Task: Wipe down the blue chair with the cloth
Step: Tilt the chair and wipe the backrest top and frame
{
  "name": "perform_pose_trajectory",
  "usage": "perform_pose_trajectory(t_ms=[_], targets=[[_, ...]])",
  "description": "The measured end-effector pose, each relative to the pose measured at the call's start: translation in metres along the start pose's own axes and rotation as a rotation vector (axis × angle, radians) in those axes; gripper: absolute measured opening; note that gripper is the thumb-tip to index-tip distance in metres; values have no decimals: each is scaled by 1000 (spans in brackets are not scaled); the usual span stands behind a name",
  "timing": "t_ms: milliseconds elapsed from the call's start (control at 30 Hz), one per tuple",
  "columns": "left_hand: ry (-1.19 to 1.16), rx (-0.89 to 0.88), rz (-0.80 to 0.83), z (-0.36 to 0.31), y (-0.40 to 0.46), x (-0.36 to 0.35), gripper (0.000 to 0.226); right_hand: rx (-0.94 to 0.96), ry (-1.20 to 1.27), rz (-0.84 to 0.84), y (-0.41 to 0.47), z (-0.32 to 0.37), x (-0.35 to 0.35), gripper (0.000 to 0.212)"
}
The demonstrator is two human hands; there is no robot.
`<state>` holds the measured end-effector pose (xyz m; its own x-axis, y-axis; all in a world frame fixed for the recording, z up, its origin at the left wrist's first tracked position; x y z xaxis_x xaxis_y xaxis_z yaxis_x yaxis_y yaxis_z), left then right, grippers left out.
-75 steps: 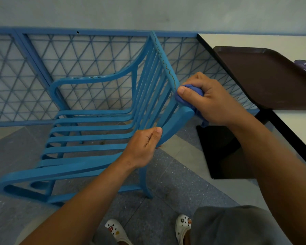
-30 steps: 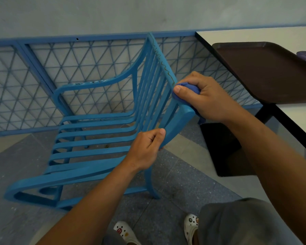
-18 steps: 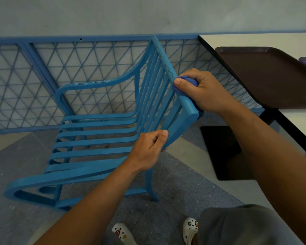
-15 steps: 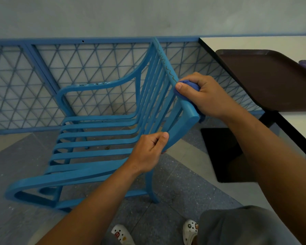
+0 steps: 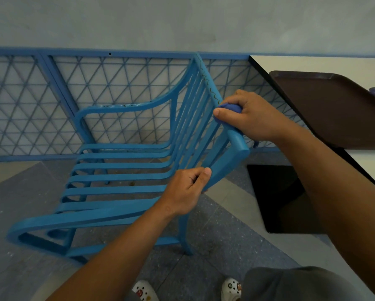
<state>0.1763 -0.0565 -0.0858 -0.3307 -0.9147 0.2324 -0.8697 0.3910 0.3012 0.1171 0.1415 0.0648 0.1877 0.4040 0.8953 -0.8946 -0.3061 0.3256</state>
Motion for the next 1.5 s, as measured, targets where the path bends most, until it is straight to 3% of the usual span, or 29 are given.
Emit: perform_pose_trajectory(t_ms=[133, 300, 633, 833, 1000, 1300, 1500], targets=[[-12, -4, -7, -1, -1, 1, 63, 3, -53, 9, -1, 5, 3, 28], [-15, -12, -8, 2, 0, 2, 62, 91, -105, 15, -32, 16, 8, 46], [-54, -22, -33, 1, 0, 3, 57, -38, -57, 38, 21, -1, -1, 35], [-25, -76, -90, 1, -4, 3, 46, -78, -26, -19, -13, 3, -4, 33], [-47, -67, -153, -1, -1, 1, 39, -38, 10, 0, -27, 5, 0, 32], [-91, -27, -185, -3, -2, 2, 29, -35, -53, 25, 29, 8, -1, 32], [-73, -18, -161, 0, -4, 3, 35, -41, -19, 2, -18, 10, -4, 29]])
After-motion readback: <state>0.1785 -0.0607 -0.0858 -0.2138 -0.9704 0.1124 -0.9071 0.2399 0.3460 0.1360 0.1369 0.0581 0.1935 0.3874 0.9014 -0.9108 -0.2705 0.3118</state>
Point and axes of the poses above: each hand's wrist, its own y-axis towards the middle knuckle, its own x-axis out of the back of the hand, z = x × y, the point moved 1 cm from there along y, towards the middle knuckle, and after that the axes turned 12 degrees about -y, right-handed, at the moved point
